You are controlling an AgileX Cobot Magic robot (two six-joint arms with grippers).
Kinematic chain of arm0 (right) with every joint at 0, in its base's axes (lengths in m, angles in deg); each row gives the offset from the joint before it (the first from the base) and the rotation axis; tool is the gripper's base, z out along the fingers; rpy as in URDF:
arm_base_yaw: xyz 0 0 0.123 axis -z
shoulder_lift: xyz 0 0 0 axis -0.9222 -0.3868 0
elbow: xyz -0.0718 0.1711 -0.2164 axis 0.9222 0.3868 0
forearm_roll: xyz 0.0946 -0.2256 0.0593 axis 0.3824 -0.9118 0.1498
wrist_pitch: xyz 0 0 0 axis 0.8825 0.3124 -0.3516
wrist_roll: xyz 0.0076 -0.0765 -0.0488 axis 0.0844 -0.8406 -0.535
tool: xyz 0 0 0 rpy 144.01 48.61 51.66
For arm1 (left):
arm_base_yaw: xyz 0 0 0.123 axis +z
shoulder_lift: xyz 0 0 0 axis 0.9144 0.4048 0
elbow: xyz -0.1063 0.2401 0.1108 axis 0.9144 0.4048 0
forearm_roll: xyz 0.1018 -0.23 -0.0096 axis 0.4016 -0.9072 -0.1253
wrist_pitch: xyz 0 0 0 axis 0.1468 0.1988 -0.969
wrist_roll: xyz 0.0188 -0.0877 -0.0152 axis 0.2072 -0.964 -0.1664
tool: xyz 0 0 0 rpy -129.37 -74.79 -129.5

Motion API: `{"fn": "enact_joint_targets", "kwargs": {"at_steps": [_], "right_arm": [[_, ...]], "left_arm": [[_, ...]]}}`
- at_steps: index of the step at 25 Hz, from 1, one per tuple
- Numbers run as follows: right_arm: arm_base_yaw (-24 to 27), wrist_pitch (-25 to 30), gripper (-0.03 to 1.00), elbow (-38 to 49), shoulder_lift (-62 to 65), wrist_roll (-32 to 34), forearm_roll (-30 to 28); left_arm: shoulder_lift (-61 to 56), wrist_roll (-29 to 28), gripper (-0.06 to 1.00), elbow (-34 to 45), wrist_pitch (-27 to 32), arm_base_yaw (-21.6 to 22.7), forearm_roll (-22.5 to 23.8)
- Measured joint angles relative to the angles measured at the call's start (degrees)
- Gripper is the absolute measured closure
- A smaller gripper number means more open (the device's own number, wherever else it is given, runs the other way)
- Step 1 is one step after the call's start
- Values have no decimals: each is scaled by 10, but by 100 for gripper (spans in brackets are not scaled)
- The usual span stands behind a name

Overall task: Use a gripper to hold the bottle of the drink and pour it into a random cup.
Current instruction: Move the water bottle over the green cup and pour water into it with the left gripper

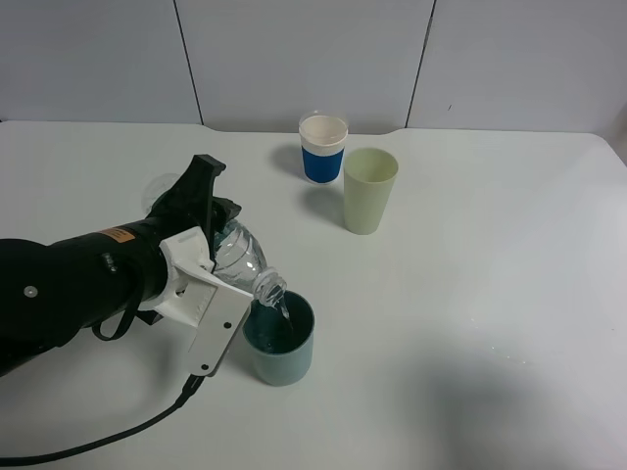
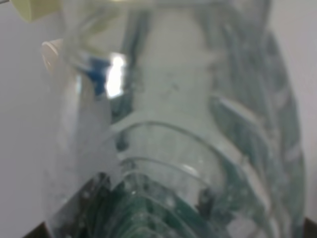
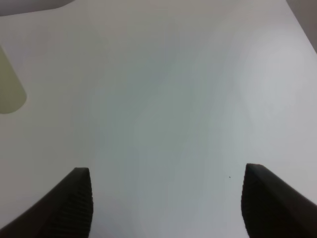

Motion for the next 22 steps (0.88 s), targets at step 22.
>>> {"fn": "enact_joint_targets", "kwargs": {"at_steps": [22], "right_arm": [[0, 0, 33, 0, 0, 0, 0]], "left_arm": [[0, 14, 45, 0, -9, 0, 2]]}}
